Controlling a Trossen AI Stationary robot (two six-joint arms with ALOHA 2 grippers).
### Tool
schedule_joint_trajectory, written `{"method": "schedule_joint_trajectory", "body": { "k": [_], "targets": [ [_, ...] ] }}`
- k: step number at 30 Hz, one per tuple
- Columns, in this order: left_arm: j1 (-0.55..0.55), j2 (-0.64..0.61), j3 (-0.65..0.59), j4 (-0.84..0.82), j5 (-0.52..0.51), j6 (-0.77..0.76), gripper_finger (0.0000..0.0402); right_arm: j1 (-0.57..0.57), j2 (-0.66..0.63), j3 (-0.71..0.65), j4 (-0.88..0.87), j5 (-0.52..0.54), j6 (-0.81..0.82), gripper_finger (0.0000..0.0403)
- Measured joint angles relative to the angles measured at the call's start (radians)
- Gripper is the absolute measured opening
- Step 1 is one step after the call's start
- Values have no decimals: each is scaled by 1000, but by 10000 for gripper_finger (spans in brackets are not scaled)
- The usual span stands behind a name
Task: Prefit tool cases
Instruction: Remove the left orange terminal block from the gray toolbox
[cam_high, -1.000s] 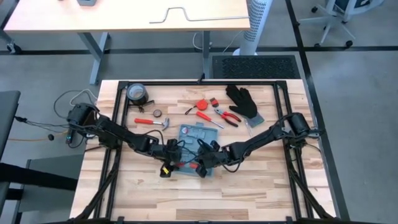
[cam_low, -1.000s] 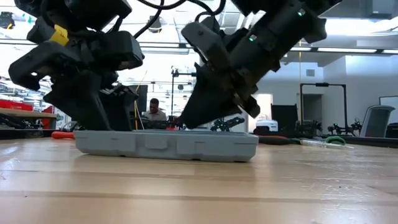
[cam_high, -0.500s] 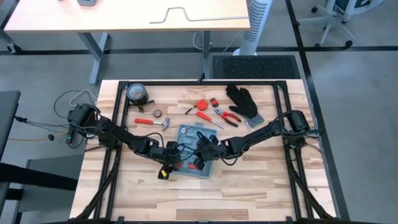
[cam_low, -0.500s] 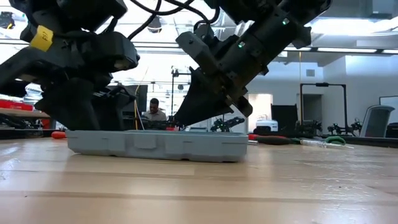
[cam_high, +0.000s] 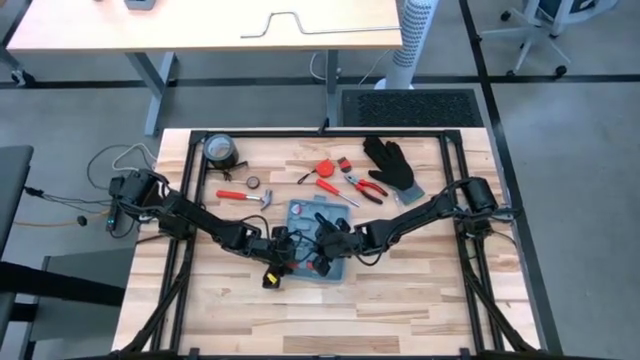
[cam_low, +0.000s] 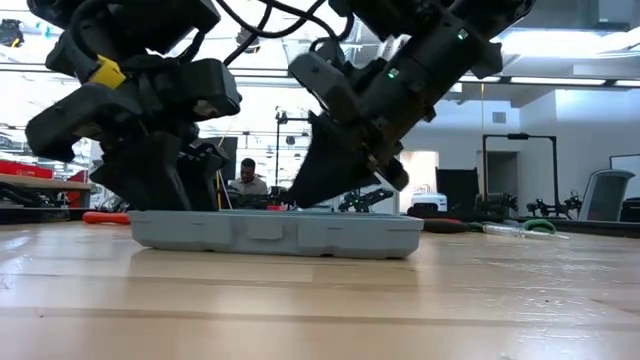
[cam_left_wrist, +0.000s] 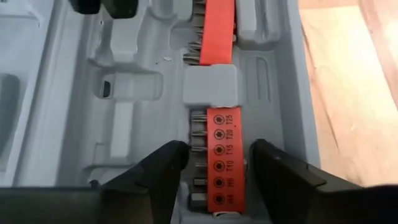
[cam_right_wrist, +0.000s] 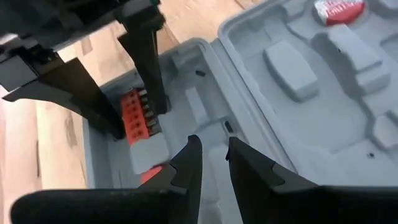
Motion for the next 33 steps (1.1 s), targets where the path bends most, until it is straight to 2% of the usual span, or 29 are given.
{"method": "schedule_joint_trajectory", "body": {
  "k": [6, 12, 18, 27, 33],
  "targets": [
    [4, 0, 12, -25, -21, -21, 158, 23, 0, 1, -107, -10, 43, 87],
    [4, 0, 12, -25, -20, -54, 94, 56, -1, 3, -156, -9, 63, 87],
    [4, 0, 20, -36, -22, -67, 92, 73, -2, 3, -158, -11, 92, 87],
    [5, -32, 131, -192, -104, -6, 92, 75, 1, 1, -166, -23, 92, 87],
    [8, -34, 168, -260, -110, 16, 91, 89, 57, 3, -144, -12, 144, 87]
  ]
}}
